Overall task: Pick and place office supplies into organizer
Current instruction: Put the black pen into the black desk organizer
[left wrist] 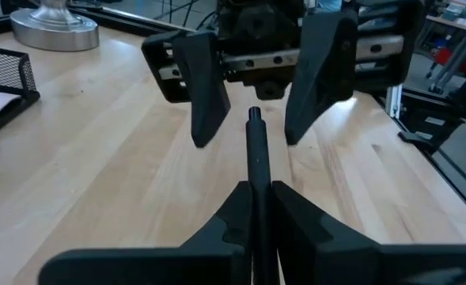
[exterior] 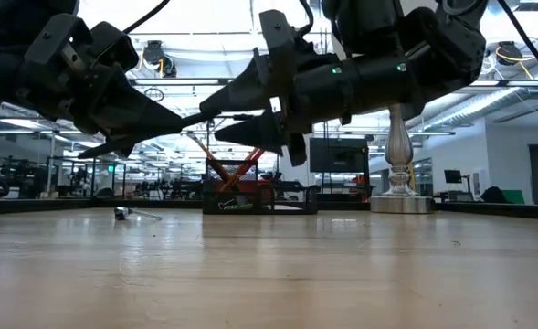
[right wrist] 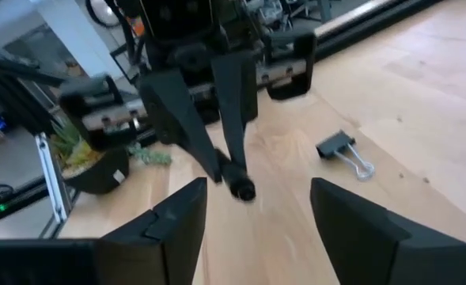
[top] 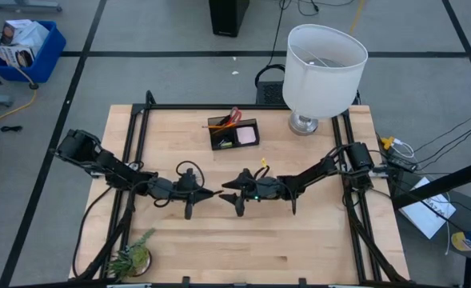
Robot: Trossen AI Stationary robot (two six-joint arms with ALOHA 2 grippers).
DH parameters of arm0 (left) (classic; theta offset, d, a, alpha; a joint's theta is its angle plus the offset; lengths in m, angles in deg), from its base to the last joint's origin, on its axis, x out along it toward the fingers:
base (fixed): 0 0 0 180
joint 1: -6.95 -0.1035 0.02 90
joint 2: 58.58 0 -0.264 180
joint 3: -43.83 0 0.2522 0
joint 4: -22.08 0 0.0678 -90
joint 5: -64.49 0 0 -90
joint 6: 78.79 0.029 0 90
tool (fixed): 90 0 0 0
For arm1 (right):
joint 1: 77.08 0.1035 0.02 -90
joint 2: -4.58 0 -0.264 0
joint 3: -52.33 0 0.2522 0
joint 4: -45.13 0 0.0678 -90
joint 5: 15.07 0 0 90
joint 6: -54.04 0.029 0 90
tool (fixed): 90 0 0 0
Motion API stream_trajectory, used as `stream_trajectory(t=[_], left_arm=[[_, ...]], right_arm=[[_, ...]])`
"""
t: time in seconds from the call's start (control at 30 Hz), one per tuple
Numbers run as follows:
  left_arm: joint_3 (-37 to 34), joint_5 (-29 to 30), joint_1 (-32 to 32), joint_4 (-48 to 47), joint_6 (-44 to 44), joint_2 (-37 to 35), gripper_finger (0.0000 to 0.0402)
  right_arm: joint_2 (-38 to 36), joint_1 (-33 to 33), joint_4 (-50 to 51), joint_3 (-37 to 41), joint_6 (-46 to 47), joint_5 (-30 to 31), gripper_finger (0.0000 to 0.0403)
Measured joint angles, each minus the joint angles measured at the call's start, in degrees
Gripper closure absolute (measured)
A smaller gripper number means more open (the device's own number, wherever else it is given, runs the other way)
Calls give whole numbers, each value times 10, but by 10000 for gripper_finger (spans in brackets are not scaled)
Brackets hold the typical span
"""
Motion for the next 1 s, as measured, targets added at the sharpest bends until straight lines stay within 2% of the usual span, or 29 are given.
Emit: stream_trajectory(t=[0.23,0.37,0.53,0.77,1.0], left_arm=[[0,0,-4,0,-2,0,365],[0,0,-4,0,-3,0,358],[0,1,-4,0,1,0,369],[0,2,-12,0,0,0,360],[0,-16,-20,0,-4,0,368]], right_arm=[[0,-9,-1,-15,-6,-1,202],[0,-12,6,-17,-5,-13,228],[0,-12,15,-17,-2,-16,259],[0,-12,16,-17,0,-16,282],[0,-13,16,-17,-10,-16,348]])
